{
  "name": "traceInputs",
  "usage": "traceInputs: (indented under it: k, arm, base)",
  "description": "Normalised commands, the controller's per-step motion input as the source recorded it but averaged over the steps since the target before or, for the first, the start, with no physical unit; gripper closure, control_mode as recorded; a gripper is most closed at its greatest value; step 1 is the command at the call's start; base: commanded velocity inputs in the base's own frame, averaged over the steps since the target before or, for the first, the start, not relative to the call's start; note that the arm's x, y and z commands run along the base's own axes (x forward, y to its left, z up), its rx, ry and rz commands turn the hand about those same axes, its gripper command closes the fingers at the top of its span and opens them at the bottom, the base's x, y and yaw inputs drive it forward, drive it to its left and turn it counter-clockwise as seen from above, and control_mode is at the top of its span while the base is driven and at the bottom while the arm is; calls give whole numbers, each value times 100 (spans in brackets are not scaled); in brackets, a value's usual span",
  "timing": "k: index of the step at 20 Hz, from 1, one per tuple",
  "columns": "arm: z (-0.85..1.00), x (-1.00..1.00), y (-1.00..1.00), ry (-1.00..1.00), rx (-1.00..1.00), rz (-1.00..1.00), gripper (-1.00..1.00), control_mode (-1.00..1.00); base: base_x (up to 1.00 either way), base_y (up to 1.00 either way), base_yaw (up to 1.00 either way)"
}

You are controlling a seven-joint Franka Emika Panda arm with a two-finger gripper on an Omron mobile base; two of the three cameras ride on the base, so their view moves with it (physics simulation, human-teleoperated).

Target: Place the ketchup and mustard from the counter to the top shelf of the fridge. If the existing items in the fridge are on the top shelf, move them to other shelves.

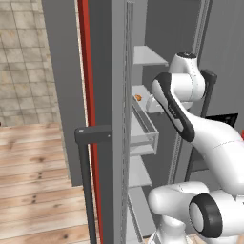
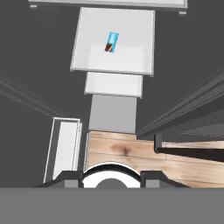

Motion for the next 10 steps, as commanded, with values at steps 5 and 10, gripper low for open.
traceInputs:
  k: [5,10]
  arm:
    - [0,-45,-2,-4,0,0,-100,-100]
    - [0,-86,-8,-7,0,0,-100,-100]
  base:
    - [0,0,0]
    - [0,0,0]
